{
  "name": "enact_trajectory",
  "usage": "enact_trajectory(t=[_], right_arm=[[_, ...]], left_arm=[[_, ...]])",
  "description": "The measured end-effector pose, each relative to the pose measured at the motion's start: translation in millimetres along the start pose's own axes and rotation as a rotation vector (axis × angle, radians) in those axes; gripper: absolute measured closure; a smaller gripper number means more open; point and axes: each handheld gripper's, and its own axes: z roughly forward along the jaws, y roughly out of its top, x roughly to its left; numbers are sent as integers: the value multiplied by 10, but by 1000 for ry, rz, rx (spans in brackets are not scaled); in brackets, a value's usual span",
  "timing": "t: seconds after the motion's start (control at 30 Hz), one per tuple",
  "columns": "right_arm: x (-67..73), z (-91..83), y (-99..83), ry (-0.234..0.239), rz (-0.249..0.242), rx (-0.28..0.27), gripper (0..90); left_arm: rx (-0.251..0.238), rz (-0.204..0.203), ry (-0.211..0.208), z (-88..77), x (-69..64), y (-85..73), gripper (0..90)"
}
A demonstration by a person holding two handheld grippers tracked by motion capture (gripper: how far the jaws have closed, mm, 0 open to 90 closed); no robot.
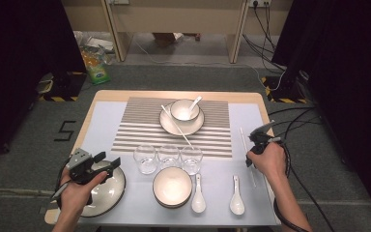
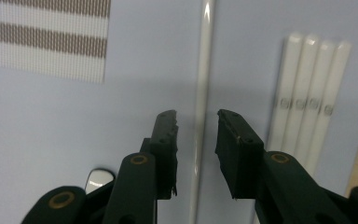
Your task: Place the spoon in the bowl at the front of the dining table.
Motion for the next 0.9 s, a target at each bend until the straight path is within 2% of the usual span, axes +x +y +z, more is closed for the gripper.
enact_trajectory(t=[0.07,0.23,0.4,0.5,0.57,0.6,0.63,0.73,0.9], right_arm=[[-8,6,-49,-7,-7,9,684],[-9,5,-136,-6,13,25,692],[0,3,-220,-2,-1,27,702],[16,8,-256,-7,10,49,708],[21,12,-277,-16,13,52,714],[8,13,-287,-13,-3,52,718],[23,14,-296,-11,15,53,720],[21,15,-307,-16,0,52,732],[32,33,-289,-23,14,61,747]], left_arm=[[0,0,2,-3,1,2,321],[5,1,1,1,-1,-2,321],[4,1,-2,8,-9,-5,321],[4,1,-2,9,-5,-7,321],[4,0,-1,9,-3,-9,321],[4,0,-1,9,-2,-9,321],[4,0,-1,10,-3,-9,321],[6,2,-1,13,-7,-10,321],[4,1,-3,12,-6,-11,321]])
